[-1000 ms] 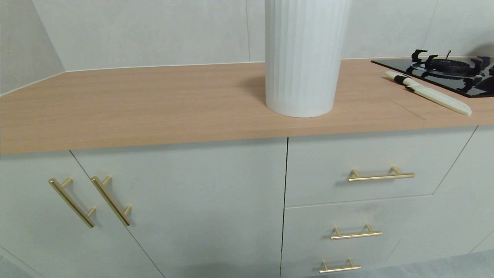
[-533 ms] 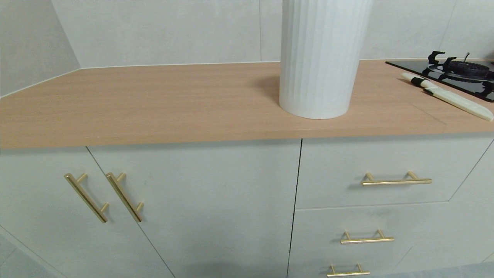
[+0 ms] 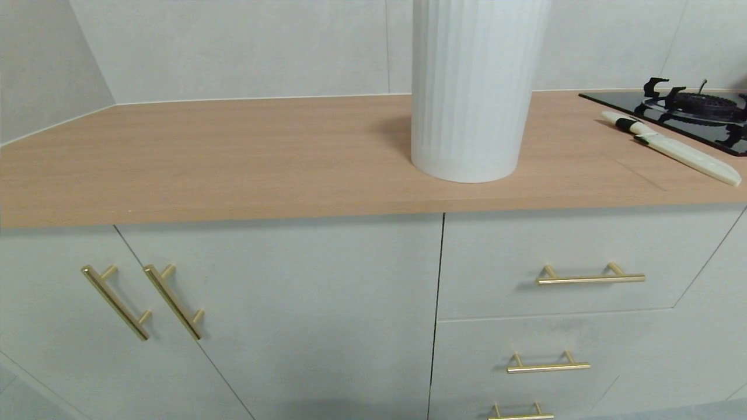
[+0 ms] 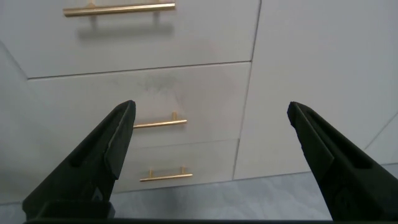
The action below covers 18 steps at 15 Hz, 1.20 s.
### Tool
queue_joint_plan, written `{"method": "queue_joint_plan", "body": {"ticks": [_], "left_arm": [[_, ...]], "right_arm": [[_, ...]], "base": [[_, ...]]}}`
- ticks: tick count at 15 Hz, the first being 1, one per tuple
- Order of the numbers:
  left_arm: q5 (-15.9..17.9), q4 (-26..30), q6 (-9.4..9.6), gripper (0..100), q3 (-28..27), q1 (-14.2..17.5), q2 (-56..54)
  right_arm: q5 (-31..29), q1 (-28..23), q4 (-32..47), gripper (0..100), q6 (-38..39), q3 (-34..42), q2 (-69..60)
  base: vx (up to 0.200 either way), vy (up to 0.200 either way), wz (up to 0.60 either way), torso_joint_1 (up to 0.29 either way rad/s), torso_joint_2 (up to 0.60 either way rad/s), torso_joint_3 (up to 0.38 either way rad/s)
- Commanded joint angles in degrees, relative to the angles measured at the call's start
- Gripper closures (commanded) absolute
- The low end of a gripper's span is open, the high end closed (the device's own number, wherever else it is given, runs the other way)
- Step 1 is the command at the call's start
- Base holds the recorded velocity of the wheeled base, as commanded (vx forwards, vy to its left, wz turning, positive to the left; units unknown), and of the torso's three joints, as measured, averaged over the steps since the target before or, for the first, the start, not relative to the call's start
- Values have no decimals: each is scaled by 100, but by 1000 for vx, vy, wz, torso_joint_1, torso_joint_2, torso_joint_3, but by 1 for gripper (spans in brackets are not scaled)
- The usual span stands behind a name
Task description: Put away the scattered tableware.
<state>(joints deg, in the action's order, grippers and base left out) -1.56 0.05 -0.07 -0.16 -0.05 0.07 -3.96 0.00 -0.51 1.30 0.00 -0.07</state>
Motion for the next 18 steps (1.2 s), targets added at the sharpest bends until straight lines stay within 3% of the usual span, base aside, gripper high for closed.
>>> {"method": "queue_joint_plan", "body": {"ticks": [1, 4, 18], "left_arm": [[-2, 4, -1, 0, -2, -4, 1], [-2, 4, -1, 0, -2, -4, 1], [-2, 4, -1, 0, -2, -4, 1]], "right_arm": [[1, 0, -2, 0, 1, 0, 7], [1, 0, -2, 0, 1, 0, 7], [1, 0, -2, 0, -7, 0, 7]], "base": [[0, -200, 0, -7, 2, 2], [0, -200, 0, 2, 4, 2], [0, 0, 0, 0, 0, 0]]}}
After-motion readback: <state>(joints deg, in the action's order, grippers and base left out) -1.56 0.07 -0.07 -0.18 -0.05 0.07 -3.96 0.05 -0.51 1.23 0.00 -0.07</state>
